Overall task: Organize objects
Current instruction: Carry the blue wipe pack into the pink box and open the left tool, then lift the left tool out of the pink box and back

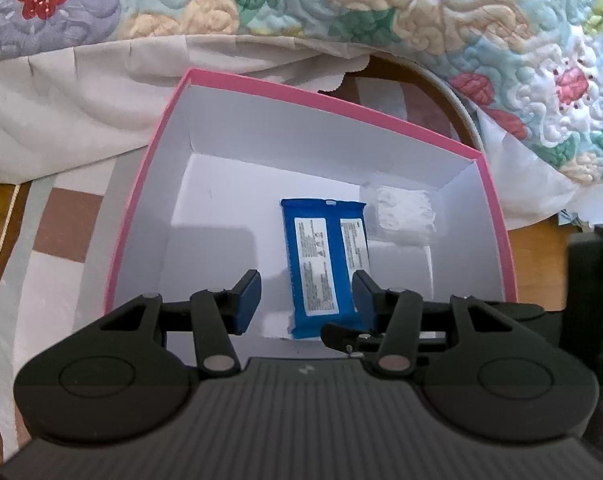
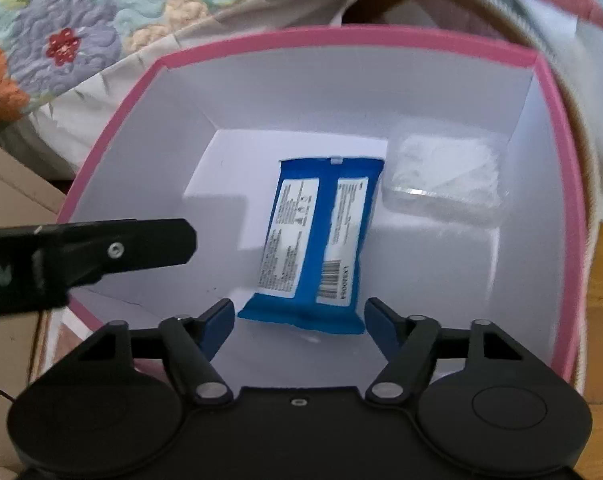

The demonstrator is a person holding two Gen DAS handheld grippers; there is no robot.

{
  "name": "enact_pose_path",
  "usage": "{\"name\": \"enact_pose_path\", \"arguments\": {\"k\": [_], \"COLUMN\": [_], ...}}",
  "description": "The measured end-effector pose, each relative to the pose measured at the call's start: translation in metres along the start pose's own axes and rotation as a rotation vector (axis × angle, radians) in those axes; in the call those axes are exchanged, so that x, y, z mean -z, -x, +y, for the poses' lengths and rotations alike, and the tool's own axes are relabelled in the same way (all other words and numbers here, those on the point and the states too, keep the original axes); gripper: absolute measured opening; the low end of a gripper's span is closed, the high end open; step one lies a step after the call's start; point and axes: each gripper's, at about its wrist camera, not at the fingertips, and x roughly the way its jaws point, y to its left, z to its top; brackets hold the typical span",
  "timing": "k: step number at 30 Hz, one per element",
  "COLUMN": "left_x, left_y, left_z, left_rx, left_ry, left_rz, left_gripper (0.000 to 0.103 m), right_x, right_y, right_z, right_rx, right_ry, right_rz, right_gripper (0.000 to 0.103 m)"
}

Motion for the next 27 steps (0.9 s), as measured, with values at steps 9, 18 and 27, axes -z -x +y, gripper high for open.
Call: {"name": "enact_pose_path", "arguments": {"k": [9, 18, 27], "left_x": [-0.001, 0.022, 0.042], "left_y": [-0.001, 0.045, 0.139], "left_z": [0.001, -0.008, -0.027], "left_rx": [0.007, -0.039, -0.112], "left_ry": [0.016, -0.057, -0.127], "left_rz": [-0.02, -0.012, -0.044], "left_gripper": [0.05, 0.057, 0.066], "right_x": [-0.007, 0.027, 0.054], "right_y": [-0.013, 0.059, 0.135], "right_z": [0.0, 0.019, 0.063], "right_rx": [-0.034, -0.006, -0.069], "right_ry": [-0.071, 0.037, 0.174], "right_rz": [0.012, -0.151, -0.201], "right_gripper": [0.036, 0.05, 0.064]}}
